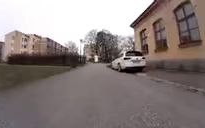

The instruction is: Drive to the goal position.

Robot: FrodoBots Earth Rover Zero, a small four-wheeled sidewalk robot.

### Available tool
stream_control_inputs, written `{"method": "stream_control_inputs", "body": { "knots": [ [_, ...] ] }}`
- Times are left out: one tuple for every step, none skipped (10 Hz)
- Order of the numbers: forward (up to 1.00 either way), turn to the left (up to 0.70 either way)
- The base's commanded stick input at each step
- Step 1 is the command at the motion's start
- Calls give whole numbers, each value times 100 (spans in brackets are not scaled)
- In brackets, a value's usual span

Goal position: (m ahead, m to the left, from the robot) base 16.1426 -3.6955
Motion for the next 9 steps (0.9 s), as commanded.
{"method": "stream_control_inputs", "body": {
  "knots": [
    [100,40],
    [100,40],
    [100,24],
    [100,0],
    [100,0],
    [100,0],
    [100,0],
    [100,0],
    [100,0]
  ]
}}
